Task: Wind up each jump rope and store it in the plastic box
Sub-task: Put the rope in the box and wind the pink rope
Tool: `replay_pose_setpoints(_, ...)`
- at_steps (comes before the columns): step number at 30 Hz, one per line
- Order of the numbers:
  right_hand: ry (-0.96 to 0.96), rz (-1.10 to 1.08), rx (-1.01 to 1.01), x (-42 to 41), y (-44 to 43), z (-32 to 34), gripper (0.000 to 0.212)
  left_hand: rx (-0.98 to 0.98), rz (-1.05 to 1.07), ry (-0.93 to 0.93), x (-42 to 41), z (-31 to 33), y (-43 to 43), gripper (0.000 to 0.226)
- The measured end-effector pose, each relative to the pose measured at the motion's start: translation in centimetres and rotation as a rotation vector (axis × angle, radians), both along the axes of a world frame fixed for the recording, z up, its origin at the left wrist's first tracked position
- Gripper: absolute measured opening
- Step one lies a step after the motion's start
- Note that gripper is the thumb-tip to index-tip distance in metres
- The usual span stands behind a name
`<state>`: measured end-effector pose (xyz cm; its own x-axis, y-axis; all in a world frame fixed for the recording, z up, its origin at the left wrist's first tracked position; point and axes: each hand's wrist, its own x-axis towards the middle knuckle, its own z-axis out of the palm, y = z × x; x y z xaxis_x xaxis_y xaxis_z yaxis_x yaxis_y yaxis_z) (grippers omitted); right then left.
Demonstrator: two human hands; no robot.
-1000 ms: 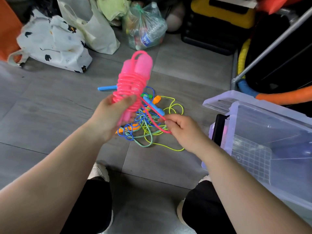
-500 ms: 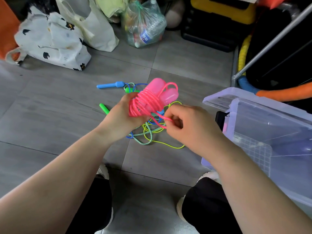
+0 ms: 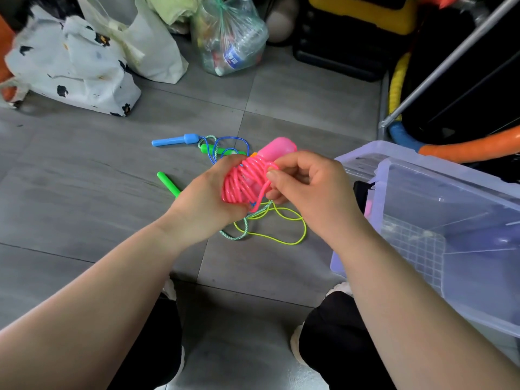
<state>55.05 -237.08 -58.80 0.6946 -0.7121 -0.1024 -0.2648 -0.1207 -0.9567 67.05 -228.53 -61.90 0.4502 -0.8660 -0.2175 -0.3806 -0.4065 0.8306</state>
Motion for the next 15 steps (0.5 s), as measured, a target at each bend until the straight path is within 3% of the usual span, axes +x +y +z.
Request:
replay_pose_setpoints(8,-0.1,-0.147,0.227,0.2,0.0,-0.2,0.021,0.042,-0.04,0.096,0.0,0.2,0.1,0.076)
replay_pose_setpoints(12,-0.171,-0.135,0.331,0.4,-0.1,0.2,0.022,0.009,0.04,0.028,-0.3,0.0,0.1,0.06)
replay_pose_setpoints(15,-0.139,-0.136,0.223,0.3,-0.6,0.1,0.03,0.024,0.048,0.009,-0.8,-0.1,0.2,0.067)
